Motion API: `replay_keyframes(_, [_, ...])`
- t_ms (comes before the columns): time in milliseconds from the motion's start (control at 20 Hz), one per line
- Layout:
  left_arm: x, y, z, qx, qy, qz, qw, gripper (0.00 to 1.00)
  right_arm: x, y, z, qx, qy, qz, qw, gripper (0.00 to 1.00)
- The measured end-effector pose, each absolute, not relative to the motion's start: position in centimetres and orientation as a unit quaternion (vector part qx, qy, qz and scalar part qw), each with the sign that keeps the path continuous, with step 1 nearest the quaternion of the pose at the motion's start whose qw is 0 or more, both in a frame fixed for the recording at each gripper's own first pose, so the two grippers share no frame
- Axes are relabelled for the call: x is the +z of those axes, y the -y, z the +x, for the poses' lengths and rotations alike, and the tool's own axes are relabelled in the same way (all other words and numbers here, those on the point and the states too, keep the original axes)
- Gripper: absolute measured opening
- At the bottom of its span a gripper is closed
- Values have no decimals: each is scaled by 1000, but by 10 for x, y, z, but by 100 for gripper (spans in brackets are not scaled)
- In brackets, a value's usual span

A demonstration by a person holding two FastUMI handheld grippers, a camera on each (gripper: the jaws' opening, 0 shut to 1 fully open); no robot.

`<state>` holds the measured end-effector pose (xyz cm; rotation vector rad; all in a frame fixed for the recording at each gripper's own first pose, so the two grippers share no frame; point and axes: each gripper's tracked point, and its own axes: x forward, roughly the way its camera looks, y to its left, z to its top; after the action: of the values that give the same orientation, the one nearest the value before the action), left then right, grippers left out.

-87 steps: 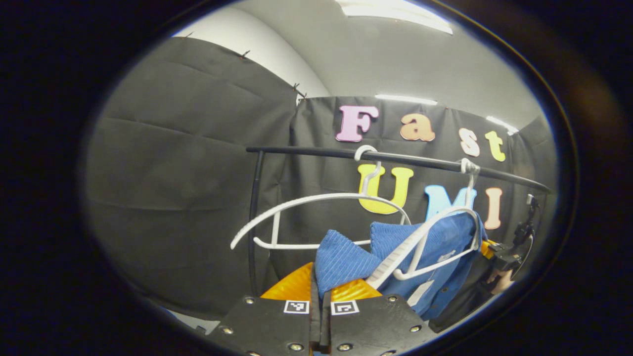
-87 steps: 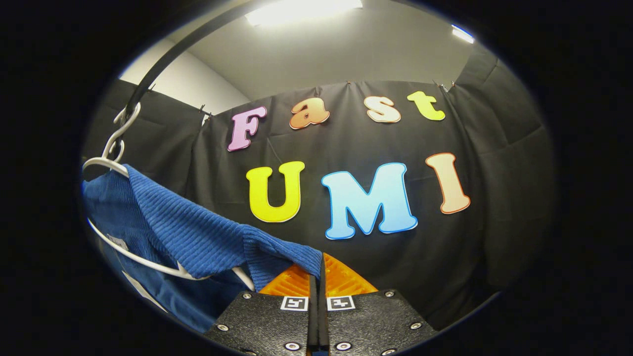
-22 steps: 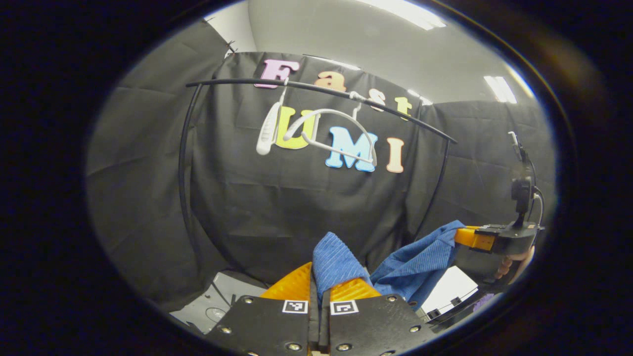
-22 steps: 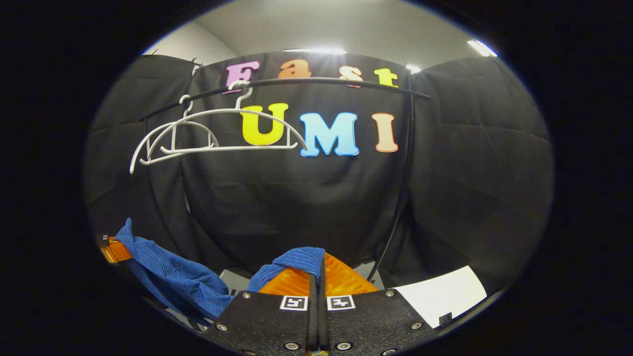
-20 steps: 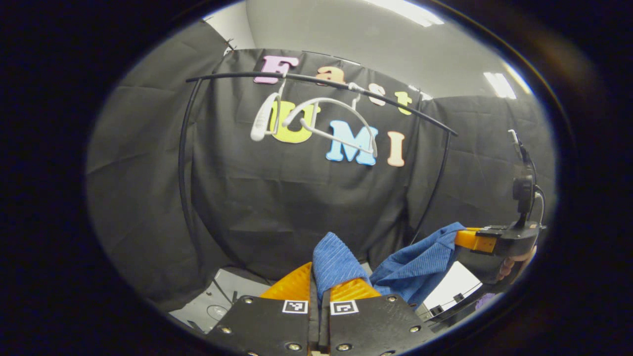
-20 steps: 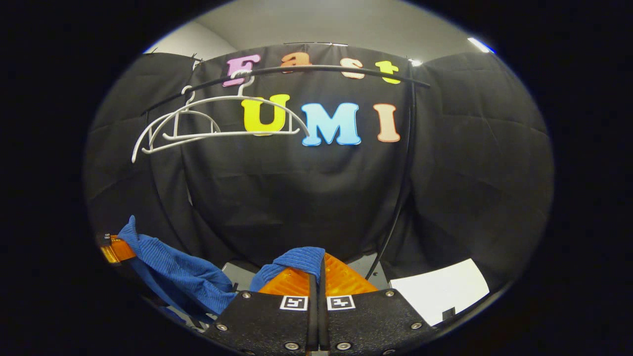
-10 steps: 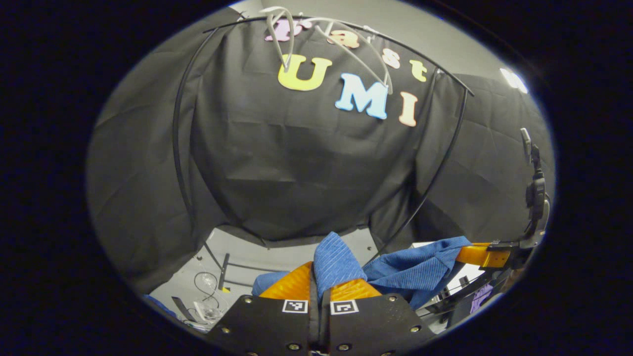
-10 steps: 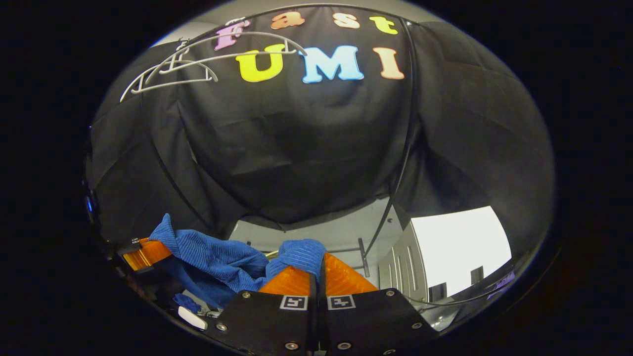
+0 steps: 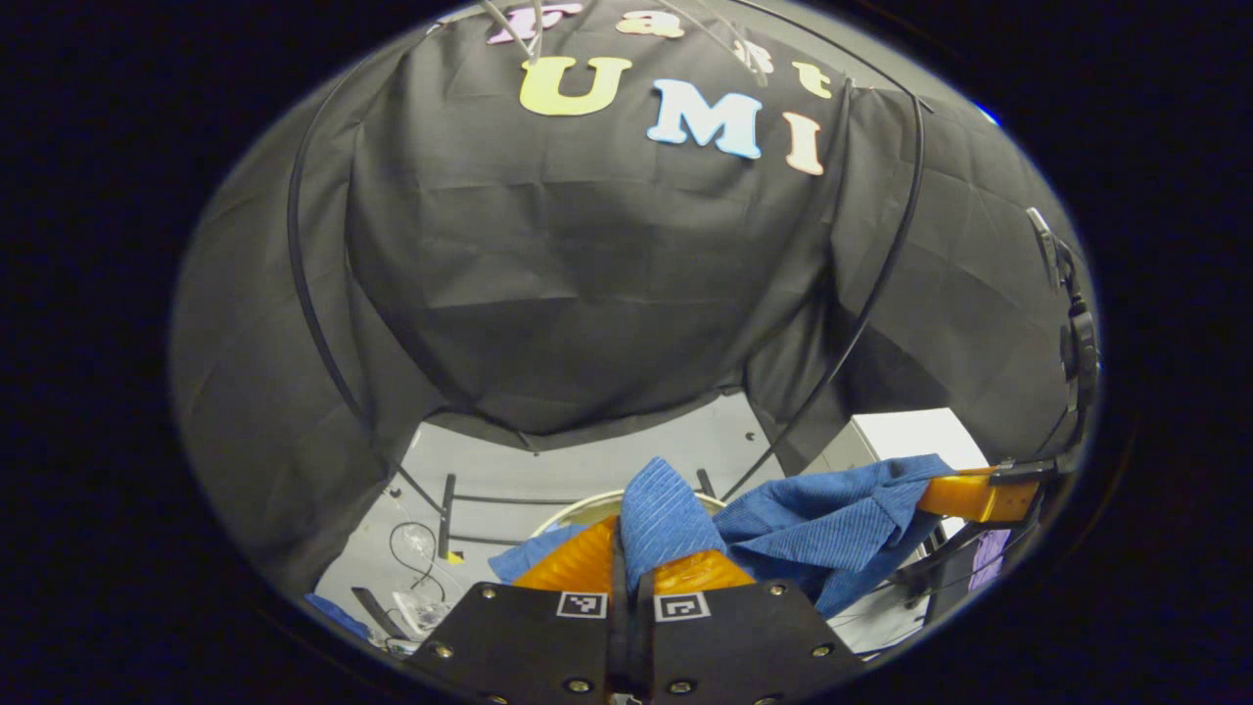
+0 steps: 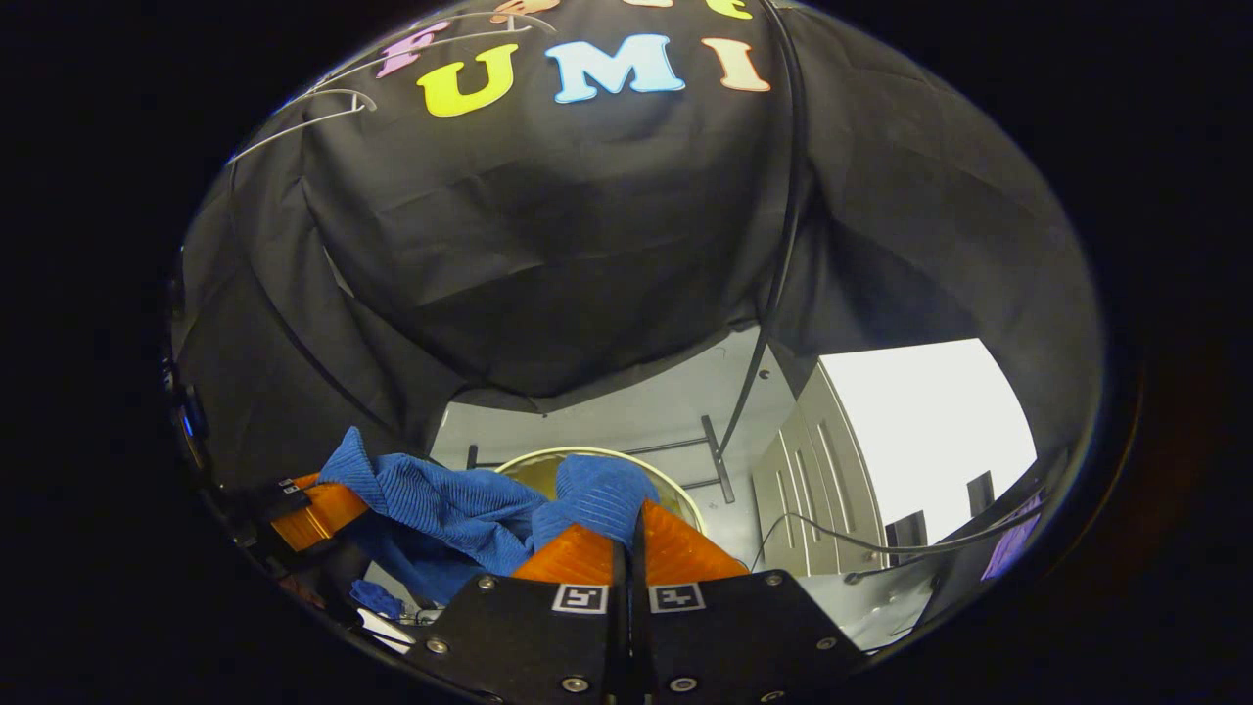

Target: Grasp the clothes on the hanger with both hands and then place them into the laundry hamper below.

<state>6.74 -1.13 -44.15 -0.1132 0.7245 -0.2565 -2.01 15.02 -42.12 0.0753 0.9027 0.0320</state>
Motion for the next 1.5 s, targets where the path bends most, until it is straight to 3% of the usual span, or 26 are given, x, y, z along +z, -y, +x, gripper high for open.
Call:
replay_keyframes(500, [-481, 5, 65, -104, -389, -71, 913, 2, -451, -142, -30, 10, -471, 34, 881, 1])
replay_keyframes(900, [-486, -8, 49, -107, -414, -62, 902, 6, -438, -153, -34, 13, -481, 49, 875, 4])
replay_keyframes(950, [-487, -10, 47, -103, -421, -65, 899, 6, -436, -156, -34, 15, -481, 52, 875, 8])
replay_keyframes(1050, [-486, -12, 45, -101, -426, -73, 896, 11, -424, -160, -32, 16, -472, 56, 880, 11])
replay_keyframes(1150, [-484, -12, 40, -110, -430, -75, 893, 41, -411, -165, -29, 17, -463, 57, 885, 16])
replay_keyframes(1250, [-475, -19, 38, -115, -426, -63, 895, 71, -396, -167, -26, 17, -454, 51, 889, 29])
replay_keyframes(1300, [-468, -25, 39, -115, -422, -53, 898, 86, -385, -167, -23, 17, -447, 47, 893, 44])
replay_keyframes(1350, [-458, -30, 41, -115, -414, -42, 902, 92, -376, -165, -19, 15, -437, 42, 898, 59])
replay_keyframes(1450, [-431, -43, 44, -116, -388, -23, 914, 90, -352, -156, -12, 2, -413, 29, 910, 90])
replay_keyframes(1500, [-414, -47, 46, -118, -374, -15, 920, 90, -341, -151, -9, -6, -401, 23, 916, 96])
